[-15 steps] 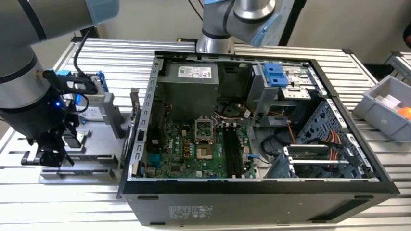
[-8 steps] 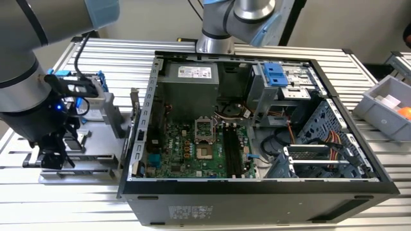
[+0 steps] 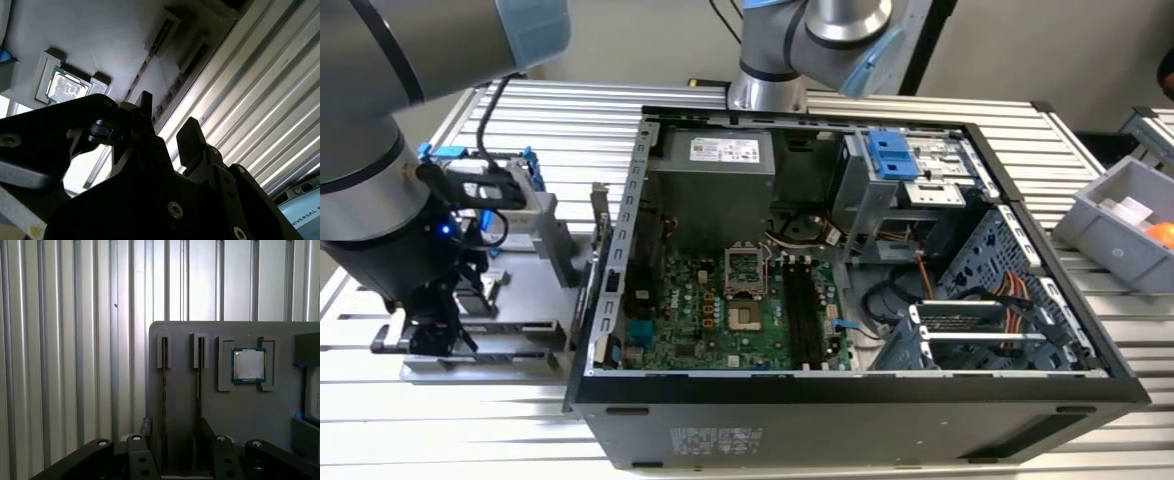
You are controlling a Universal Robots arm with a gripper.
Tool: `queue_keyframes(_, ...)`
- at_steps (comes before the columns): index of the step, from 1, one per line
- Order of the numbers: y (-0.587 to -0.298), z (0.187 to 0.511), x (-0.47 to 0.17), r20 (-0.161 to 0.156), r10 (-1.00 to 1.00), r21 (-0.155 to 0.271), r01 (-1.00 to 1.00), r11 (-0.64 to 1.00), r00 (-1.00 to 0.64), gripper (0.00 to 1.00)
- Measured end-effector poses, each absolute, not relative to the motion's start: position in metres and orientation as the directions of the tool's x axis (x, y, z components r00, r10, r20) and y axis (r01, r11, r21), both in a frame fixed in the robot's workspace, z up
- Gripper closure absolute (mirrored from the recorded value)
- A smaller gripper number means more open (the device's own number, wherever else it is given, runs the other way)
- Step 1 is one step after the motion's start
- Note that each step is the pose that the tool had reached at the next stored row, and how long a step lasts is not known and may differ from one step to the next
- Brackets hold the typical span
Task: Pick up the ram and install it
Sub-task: 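Pick up the ram and move it above insertion slot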
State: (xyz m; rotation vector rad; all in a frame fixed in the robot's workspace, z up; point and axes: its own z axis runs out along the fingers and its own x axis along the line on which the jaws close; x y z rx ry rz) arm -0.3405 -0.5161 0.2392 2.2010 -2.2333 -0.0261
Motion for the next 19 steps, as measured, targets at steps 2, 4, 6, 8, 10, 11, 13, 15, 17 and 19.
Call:
queue_keyframes(2, -0.516, 0.238, -0.341, -0.007, -1.0, 0.016, -1.0, 0.015, -0.015, 0.0)
queue_keyframes(4, -0.516, 0.236, -0.341, -0.007, -1.0, 0.016, -1.0, 0.015, -0.015, 0.0)
queue_keyframes(6, -0.517, 0.235, -0.341, -0.007, -1.0, 0.016, -1.0, 0.015, -0.015, 0.0)
queue_keyframes(8, -0.517, 0.233, -0.341, -0.008, -1.0, 0.016, -1.0, 0.015, -0.015, 0.0)
queue_keyframes(10, -0.517, 0.232, -0.341, -0.007, -1.0, 0.016, -1.0, 0.015, -0.015, 0.0)
queue_keyframes(11, -0.517, 0.231, -0.341, -0.007, -1.0, 0.016, -1.0, 0.015, -0.015, 0.0)
queue_keyframes(13, -0.517, 0.23, -0.341, -0.008, -1.0, 0.016, -1.0, 0.015, -0.015, 0.0)
queue_keyframes(15, -0.517, 0.228, -0.341, -0.007, -1.0, 0.016, -1.0, 0.015, -0.015, 0.0)
queue_keyframes(17, -0.517, 0.226, -0.341, -0.007, -1.0, 0.016, -1.0, 0.015, -0.015, 0.0)
queue_keyframes(19, -0.517, 0.224, -0.341, -0.008, -1.0, 0.016, -1.0, 0.015, -0.015, 0.0)
